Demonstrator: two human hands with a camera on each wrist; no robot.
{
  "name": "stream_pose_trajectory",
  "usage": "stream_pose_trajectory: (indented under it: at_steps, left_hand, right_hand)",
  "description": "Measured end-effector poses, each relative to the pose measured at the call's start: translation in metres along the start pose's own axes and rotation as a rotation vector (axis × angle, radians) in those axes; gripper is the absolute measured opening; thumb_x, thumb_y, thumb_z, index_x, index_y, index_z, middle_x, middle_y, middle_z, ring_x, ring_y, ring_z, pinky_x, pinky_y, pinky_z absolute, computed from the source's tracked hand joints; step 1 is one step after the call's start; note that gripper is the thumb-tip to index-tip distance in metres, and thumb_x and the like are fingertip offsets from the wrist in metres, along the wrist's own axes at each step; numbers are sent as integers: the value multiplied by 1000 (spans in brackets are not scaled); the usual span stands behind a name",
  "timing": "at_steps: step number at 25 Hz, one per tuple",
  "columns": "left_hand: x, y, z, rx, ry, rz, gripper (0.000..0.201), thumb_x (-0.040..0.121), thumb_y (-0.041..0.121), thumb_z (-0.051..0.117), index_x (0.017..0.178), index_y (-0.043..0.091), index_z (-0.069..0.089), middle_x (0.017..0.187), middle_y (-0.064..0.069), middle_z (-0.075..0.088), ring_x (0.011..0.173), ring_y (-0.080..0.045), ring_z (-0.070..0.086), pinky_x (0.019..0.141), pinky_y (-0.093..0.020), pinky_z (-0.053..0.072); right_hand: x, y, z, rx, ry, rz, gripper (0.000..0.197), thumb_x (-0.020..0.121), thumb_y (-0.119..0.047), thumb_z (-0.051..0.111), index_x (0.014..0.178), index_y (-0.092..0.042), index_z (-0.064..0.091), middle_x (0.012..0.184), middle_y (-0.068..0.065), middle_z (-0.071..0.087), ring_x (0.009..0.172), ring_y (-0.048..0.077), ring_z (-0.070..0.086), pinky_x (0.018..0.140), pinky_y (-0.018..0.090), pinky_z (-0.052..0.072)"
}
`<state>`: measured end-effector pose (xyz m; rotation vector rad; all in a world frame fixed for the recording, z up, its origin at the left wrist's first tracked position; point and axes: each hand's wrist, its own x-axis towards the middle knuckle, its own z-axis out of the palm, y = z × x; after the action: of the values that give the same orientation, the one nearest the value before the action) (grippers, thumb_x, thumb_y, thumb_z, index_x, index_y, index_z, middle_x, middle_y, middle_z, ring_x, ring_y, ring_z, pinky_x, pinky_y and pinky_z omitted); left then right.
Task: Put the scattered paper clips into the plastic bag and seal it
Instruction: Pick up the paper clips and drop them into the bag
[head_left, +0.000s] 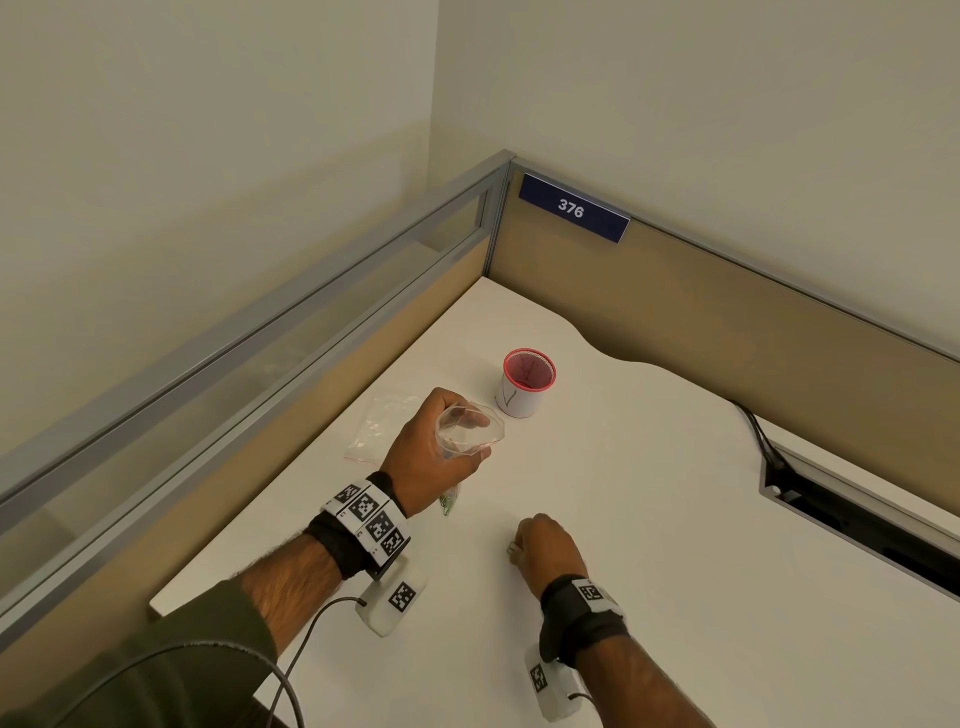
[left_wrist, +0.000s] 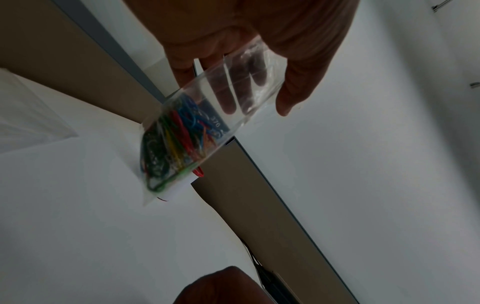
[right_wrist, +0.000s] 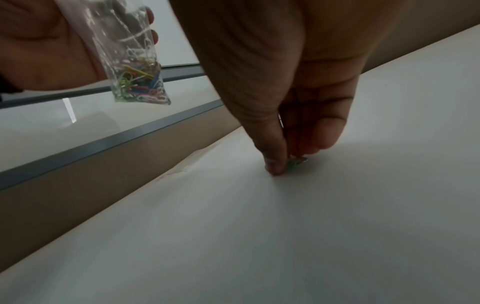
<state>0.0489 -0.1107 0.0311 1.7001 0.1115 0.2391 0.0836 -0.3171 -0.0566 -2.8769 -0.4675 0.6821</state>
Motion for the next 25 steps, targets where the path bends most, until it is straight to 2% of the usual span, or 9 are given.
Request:
stream_pose_trajectory:
  at_steps: [6,9,12,15,19,22,25]
  left_hand:
    - [0,-1,3,8,-9,-11,46,77,27,77,114,21,51,115,8,70,121,-11,62,101,-46,55]
    - [1,0,4,9,-19,-12,45,77,27,77,113,26,50,117,6,69,122,-13,62,100,-45,56]
    - [2,1,2,13,-13,-3,44,80,22,77,113,26,50,117,5,69,122,-12,62,100,-44,56]
    - [3,-2,3,14,-11,2,43,79,22,77,113,24,51,115,7,69,121,-10,62,99,-41,56]
    - [2,-3,9,34,-21,4,43,82,16,79,112,27,51,115,8,69,120,-9,62,97,-36,57]
    - [2,0,13,61,-39,17,43,84,16,78,110,32,49,114,11,66,119,-11,62,94,-28,56]
    - [1,5,16,80,-47,28,44,85,17,78,109,36,46,111,15,61,115,-14,61,90,-22,53]
  right_hand:
    - [0,2,-5,11,-9,31,17,90,-20,53,101,-11,64,108,7,64,97,24,60,83,29,47]
    - [-2,3,-13,45,-27,30,10,88,-20,56,90,-15,64,103,6,68,82,20,56,80,30,50]
    - [-6,1,-31,182,69,11,8,85,-20,62,80,-15,66,93,5,70,81,21,63,76,32,54]
    - [-17,-15,-74,386,284,-89,9,83,-21,69,77,-17,66,84,0,64,76,18,59,70,25,48]
    - [-41,-51,-146,573,511,-278,2,86,-17,69,85,-16,69,83,-3,63,74,7,56,68,12,43]
    - [-53,-75,-173,576,560,-416,4,87,-16,68,89,-16,71,82,-10,62,74,4,56,68,8,46]
    - [-54,-86,-173,507,515,-458,9,88,-18,66,95,-16,71,88,-5,66,76,6,57,72,12,48]
